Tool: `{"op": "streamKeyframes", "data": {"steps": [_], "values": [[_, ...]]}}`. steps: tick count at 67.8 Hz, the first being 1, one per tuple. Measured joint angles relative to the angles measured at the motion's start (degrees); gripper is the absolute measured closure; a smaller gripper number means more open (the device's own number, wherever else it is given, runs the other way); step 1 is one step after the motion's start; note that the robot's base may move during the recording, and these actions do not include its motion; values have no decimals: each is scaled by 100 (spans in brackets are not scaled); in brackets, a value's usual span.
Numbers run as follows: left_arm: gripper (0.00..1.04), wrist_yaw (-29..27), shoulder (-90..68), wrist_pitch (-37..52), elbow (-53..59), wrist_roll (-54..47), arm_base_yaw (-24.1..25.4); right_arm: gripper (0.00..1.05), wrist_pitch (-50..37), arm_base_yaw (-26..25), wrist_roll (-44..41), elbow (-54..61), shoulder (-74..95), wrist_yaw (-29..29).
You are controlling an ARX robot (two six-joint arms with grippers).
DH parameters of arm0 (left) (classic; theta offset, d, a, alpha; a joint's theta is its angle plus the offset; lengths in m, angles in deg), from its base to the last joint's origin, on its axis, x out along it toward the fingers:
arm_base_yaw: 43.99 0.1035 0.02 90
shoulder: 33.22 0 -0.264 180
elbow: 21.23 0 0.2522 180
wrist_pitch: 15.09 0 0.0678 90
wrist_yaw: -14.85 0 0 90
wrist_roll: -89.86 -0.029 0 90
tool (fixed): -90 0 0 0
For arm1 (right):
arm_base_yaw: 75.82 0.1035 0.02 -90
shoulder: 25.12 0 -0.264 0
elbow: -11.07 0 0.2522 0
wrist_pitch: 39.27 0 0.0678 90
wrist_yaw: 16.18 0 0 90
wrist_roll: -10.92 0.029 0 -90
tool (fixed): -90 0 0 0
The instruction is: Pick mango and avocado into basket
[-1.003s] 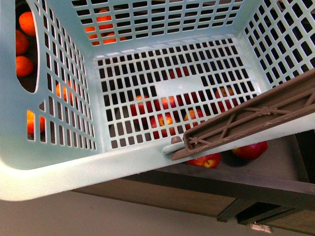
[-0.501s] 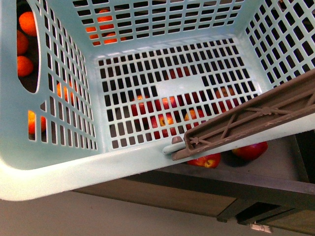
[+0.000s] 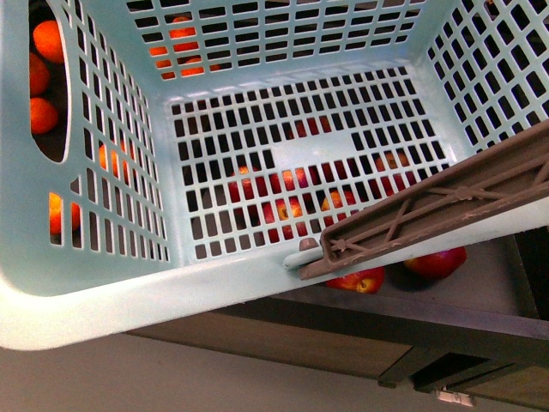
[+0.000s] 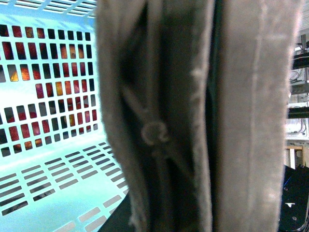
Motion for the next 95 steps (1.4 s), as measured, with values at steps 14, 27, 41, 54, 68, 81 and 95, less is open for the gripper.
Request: {"op": "streamKeyframes", "data": {"steps": [14,27,41,54,68,81,95], "values": [[92,-2,0,0,0,0,0,19,-46,-13,-33,9,111,-17],[92,2,0,0,0,2,0,41,-140,-42,-109,157,118,-20],[92,-2,0,0,0,0,0,45,-411,-92,-214,507,-39,39],[92,0,0,0,0,0,0,45,-992,-111,-664,1222,-490,219],[92,0,0,0,0,0,0,45,-1985,-90,-1526,2653,-2037,922],[92,0,0,0,0,0,0,45,-2579,68,-2334,4487,-4347,2179],[92,0,0,0,0,0,0,45,-1845,413,-2503,5344,-6695,2914]]}}
